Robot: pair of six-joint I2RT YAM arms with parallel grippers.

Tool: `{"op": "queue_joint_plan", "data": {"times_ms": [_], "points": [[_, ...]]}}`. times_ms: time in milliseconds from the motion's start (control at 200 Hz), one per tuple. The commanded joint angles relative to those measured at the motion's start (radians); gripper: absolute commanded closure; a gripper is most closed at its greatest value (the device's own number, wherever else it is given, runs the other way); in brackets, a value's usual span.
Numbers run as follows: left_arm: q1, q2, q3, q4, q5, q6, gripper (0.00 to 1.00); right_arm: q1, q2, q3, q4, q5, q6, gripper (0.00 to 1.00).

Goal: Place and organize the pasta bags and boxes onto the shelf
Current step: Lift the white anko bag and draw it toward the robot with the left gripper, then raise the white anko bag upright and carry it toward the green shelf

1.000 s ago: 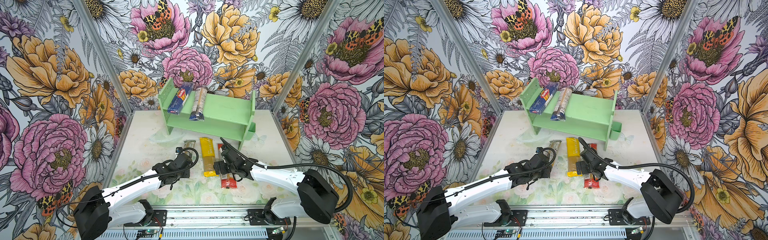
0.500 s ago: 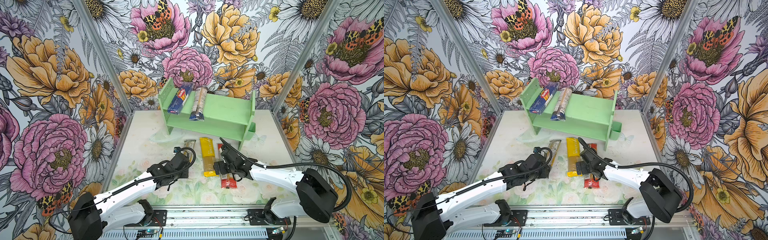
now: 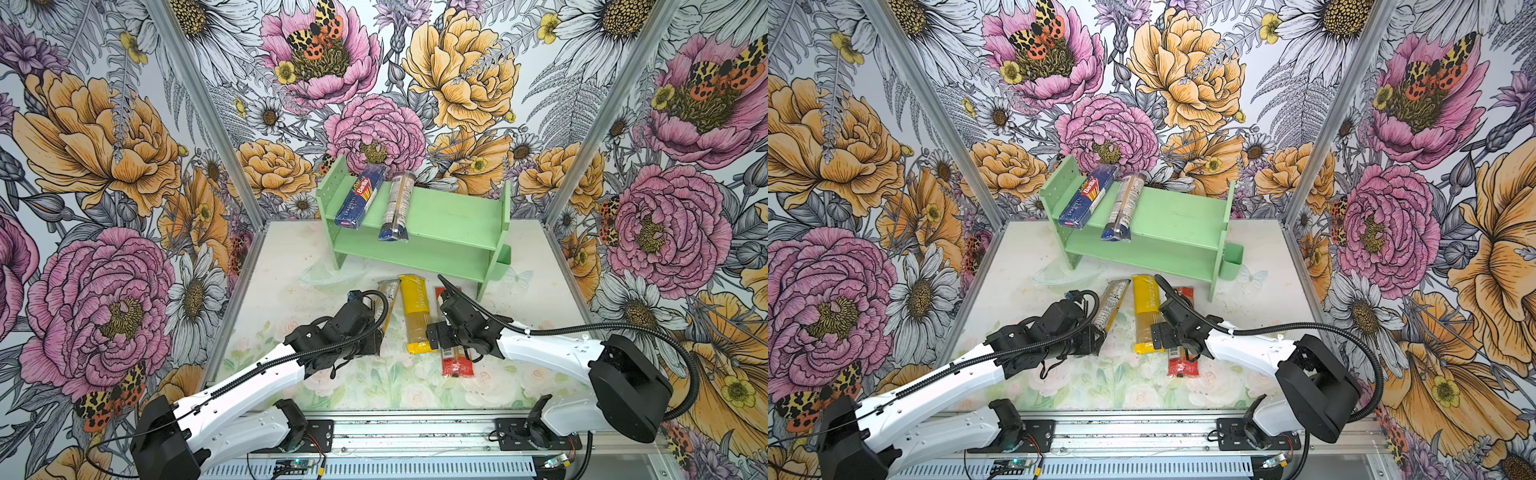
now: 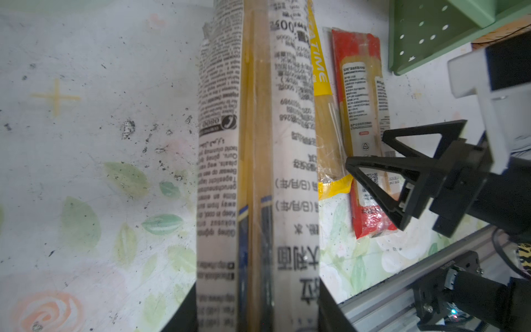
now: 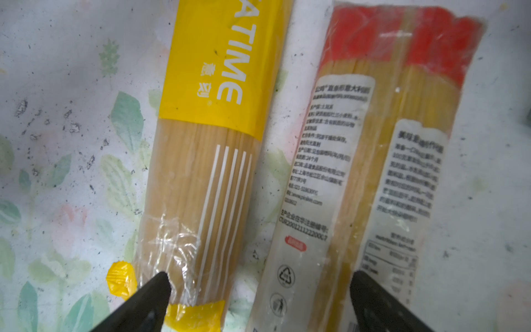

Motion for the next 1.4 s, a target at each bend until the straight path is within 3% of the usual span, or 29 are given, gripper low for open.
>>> {"op": "queue_joint_plan", "data": {"times_ms": [0,751,1396], "points": [[0.008,-0.047,0.078,0.114,0.044,0.025,1.0,-0.004,-0.003,0.018,0.002,0.001,-0.014,0.01],[0.005,-0.101,0.186,0.088,0.092,0.02,1.0,-0.032,-0.088,-0.001,-0.039,-0.005,-0.049,0.01],[-0.07,-0.038,0.352,0.07,0.086,0.082,1.0,-0.055,-0.093,-0.002,-0.061,-0.008,-0.058,0.0]]}}
